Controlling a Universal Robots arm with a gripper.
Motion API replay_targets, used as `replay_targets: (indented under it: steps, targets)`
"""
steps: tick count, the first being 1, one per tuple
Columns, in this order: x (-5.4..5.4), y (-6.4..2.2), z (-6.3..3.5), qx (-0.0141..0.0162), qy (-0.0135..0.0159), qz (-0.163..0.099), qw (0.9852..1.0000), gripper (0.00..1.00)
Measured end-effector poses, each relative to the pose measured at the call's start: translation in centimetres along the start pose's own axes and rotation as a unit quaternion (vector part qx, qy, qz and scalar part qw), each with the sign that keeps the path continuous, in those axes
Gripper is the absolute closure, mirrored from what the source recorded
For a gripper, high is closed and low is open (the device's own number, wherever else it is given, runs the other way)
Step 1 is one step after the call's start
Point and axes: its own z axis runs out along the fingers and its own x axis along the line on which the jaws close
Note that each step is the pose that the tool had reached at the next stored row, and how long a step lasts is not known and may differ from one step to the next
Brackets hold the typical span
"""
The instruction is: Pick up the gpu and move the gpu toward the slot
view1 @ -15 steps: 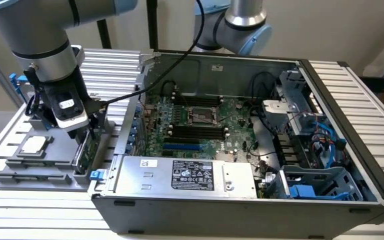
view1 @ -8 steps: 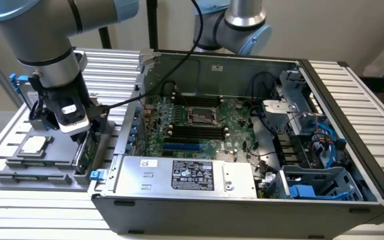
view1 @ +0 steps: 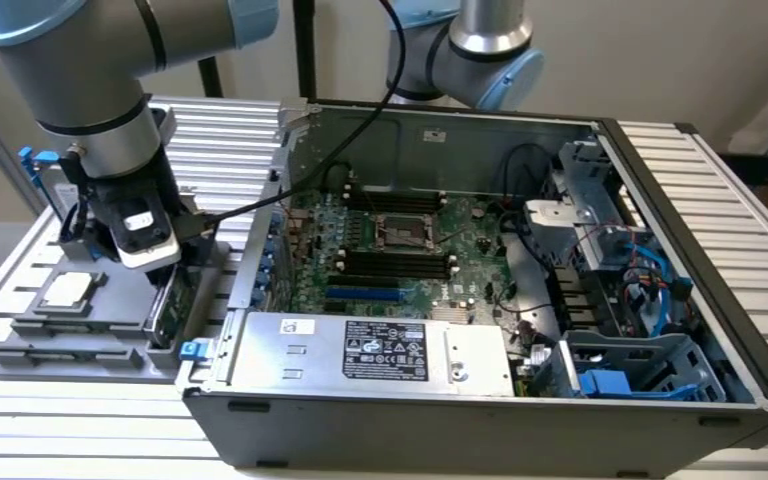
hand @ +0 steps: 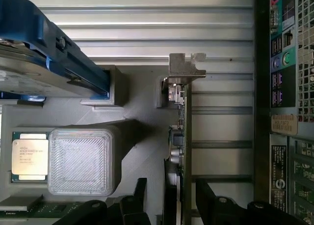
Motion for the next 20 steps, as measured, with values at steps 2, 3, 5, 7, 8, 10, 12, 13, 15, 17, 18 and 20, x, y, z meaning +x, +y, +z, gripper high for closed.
replay_targets:
  steps: [2,3,5,7,8,10,12,13,15,17,18,20]
  targets:
    - [0.00,0.00,0.01,0.0000,0.0000,0.000,1.0000,0.55]
    - [0.00,0.00,0.01,0.0000,-0.0001,0.000,1.0000,0.62]
    - [0.00,0.00,0.02,0.0000,-0.0001,0.000,1.0000,0.62]
    - [0.00,0.00,0.02,0.0000,-0.0001,0.000,1.0000,0.71]
    - [0.00,0.00,0.02,0.0000,-0.0001,0.000,1.0000,0.71]
    - [0.00,0.00,0.02,0.0000,-0.0001,0.000,1.0000,0.71]
    - [0.00,0.00,0.01,0.0000,-0.0001,0.000,1.0000,0.73]
    - [0.00,0.00,0.02,0.0000,-0.0001,0.000,1.0000,0.73]
    - [0.00,0.00,0.01,0.0000,-0.0001,0.000,1.0000,0.74]
    - [0.00,0.00,0.01,0.0000,-0.0001,0.000,1.0000,0.74]
    - [0.00,0.00,0.01,0.0000,-0.0001,0.000,1.0000,0.74]
    - [0.00,0.00,0.01,0.0000,-0.0001,0.000,1.0000,0.74]
